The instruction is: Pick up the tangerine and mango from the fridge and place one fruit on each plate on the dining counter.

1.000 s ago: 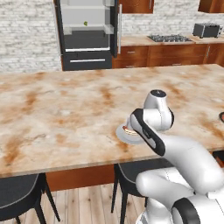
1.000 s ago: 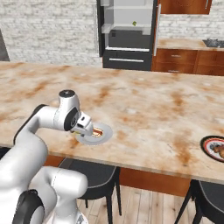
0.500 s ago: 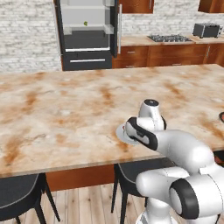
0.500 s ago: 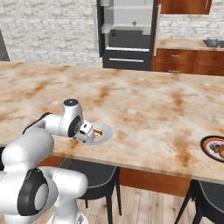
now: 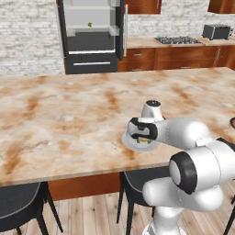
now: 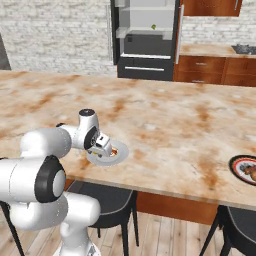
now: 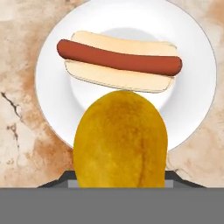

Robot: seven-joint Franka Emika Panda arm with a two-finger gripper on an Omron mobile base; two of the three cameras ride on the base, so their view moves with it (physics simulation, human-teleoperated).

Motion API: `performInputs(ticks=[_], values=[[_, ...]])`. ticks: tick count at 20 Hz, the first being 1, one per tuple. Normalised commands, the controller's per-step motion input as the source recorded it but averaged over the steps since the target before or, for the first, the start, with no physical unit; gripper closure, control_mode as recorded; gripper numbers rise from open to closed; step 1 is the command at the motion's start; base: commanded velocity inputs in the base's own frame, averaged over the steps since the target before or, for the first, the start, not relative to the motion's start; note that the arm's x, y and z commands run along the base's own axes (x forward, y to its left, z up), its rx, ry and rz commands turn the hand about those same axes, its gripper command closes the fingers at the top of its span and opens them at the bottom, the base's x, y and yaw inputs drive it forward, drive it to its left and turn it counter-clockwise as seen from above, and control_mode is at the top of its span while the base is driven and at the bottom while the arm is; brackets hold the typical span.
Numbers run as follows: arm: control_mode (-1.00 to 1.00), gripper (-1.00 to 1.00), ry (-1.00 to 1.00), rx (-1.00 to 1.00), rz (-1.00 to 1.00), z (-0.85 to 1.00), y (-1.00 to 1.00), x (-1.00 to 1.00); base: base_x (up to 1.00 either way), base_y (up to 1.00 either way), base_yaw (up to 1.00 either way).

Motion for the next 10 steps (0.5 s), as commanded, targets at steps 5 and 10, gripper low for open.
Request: performInputs(ticks=[5, 10], values=[[-1.0, 1.0, 0.01, 0.0, 0.0, -0.47, 0.0, 0.0, 0.0, 0.0, 0.0], [-1.0, 1.0, 0.01, 0.0, 0.0, -0.26, 0.0, 0.07, 0.0, 0.0, 0.0]])
